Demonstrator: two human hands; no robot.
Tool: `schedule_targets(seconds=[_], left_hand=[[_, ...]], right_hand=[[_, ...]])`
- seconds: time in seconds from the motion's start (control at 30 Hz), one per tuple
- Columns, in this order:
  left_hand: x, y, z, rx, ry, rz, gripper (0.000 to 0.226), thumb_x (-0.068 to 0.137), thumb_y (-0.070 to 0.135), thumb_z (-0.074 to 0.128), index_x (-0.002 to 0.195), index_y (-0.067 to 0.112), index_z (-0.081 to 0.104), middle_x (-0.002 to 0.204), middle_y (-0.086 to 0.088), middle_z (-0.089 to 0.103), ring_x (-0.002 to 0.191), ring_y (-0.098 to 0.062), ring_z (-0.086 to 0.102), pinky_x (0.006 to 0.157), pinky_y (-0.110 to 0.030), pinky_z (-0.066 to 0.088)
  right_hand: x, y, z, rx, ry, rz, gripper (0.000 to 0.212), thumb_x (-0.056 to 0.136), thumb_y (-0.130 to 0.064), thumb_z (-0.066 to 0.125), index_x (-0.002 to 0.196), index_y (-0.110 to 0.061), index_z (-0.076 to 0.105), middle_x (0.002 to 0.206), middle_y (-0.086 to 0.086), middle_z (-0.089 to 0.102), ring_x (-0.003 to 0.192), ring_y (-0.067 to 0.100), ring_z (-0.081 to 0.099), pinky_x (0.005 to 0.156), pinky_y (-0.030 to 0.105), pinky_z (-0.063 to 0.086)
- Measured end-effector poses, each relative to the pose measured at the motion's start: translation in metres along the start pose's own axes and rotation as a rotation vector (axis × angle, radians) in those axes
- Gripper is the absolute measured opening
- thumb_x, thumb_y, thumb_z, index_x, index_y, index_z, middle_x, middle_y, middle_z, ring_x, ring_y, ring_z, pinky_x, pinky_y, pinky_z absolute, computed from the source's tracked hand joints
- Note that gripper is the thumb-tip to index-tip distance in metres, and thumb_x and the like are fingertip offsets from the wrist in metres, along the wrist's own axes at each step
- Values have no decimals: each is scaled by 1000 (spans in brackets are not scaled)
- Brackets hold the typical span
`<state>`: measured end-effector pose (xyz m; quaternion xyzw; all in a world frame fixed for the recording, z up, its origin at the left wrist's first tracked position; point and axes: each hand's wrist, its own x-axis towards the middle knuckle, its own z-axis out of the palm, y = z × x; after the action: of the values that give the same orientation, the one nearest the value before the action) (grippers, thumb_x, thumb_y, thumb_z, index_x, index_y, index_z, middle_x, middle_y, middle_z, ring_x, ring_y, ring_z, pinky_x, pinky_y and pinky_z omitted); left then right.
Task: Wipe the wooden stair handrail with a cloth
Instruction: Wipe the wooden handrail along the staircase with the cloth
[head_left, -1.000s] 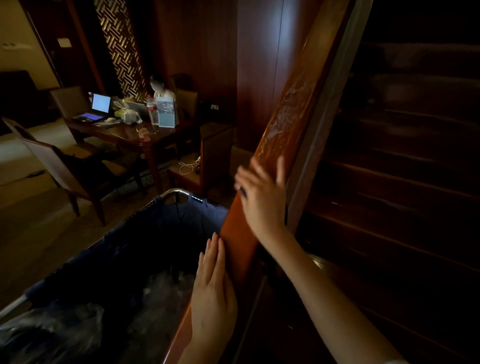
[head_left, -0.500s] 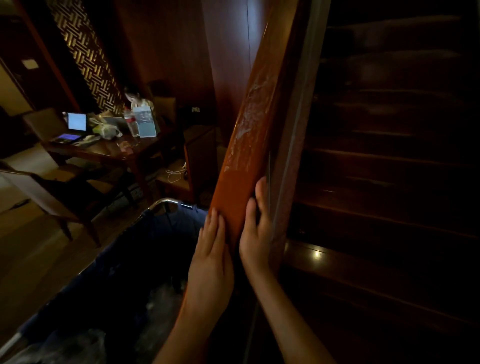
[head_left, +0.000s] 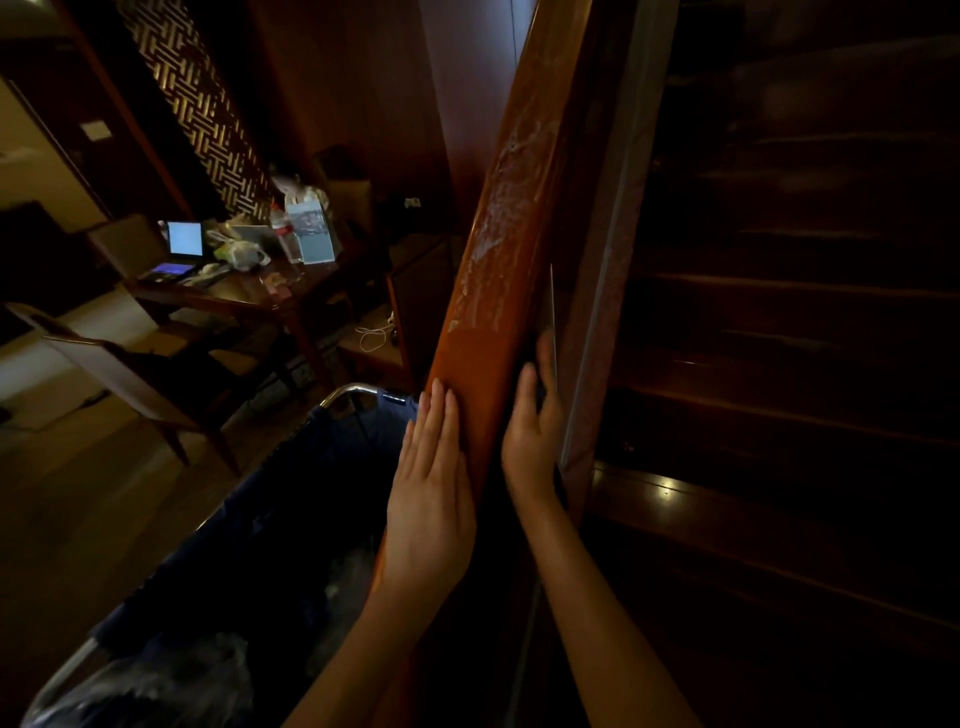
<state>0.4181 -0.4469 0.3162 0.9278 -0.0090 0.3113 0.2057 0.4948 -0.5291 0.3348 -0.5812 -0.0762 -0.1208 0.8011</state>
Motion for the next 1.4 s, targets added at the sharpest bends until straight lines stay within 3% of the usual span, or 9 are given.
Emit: schedule_targets(seconds=[0.07, 0.13, 0.3, 0.43, 0.53, 0.67, 0.8, 0.97, 1.4], left_hand=[[0, 0, 0, -11, -46, -13, 53, 103, 26, 21, 154, 14, 17, 163, 2, 9, 150, -8, 2, 122, -23, 0], [0, 0, -1, -28, -70, -10, 52, 103, 25, 24, 154, 13, 18, 163, 2, 10, 150, -9, 3, 123, -26, 3], [0, -3, -1, -43, -75, 5, 53, 103, 21, 31, 154, 14, 19, 163, 3, 11, 150, -9, 4, 123, -28, 5], [0, -4, -2, -31, -86, 14, 55, 101, 27, 24, 155, 15, 19, 163, 5, 10, 150, -9, 4, 122, -25, 3], [0, -5, -1, -54, -77, 1, 55, 101, 30, 26, 155, 19, 19, 163, 10, 8, 150, -8, 5, 121, -21, 3], [-1, -6, 0, -61, -70, 14, 55, 101, 29, 27, 154, 18, 20, 163, 12, 9, 150, -9, 6, 121, -20, 2], [-1, -7, -1, -82, -58, 7, 54, 101, 29, 26, 154, 19, 23, 163, 11, 12, 150, -9, 8, 121, -21, 4], [0, -2, 0, -49, -57, -15, 55, 100, 28, 27, 154, 17, 23, 162, 6, 15, 150, -8, 7, 121, -19, 2], [0, 0, -1, -23, -65, -19, 56, 99, 27, 26, 154, 16, 23, 162, 3, 16, 150, -9, 7, 122, -32, 11]], right_hand=[[-16, 19, -2, -20, -4, 23, 48, 106, -27, 34, 152, -27, 22, 160, -8, 23, 145, 6, 26, 119, 37, 29], [-41, 28, -4, -97, -68, -77, 48, 105, -36, 37, 149, -37, 19, 160, -22, 16, 146, 2, 20, 119, 31, 27], [-16, 5, 0, -218, -157, -370, 51, 105, -22, 36, 153, -13, 17, 162, -12, 10, 149, 9, 12, 119, 19, 16], [10, -4, 0, -92, -64, -66, 52, 106, -22, 34, 155, -22, 15, 162, -7, 17, 144, 0, 22, 117, 23, 27], [-19, 9, -3, -70, -89, -89, 52, 106, -21, 36, 152, -33, 17, 157, -21, 17, 142, -10, 19, 112, 11, 25], [-37, 12, -11, 22, 47, -78, 57, 100, -11, 50, 148, -36, 30, 154, -13, 33, 138, -6, 33, 108, 15, 37], [-18, -1, -12, 260, 233, 226, 28, 91, -15, 67, 116, -27, 62, 118, -6, 64, 95, -3, 66, 72, 15, 55], [-26, 11, -17, 244, 339, 370, 13, 83, -13, 75, 92, -22, 73, 96, 5, 75, 79, 11, 73, 59, 16, 54], [5, 13, -10, 268, 319, 348, 16, 86, -21, 73, 101, -24, 75, 102, 2, 75, 93, 15, 72, 78, 30, 58]])
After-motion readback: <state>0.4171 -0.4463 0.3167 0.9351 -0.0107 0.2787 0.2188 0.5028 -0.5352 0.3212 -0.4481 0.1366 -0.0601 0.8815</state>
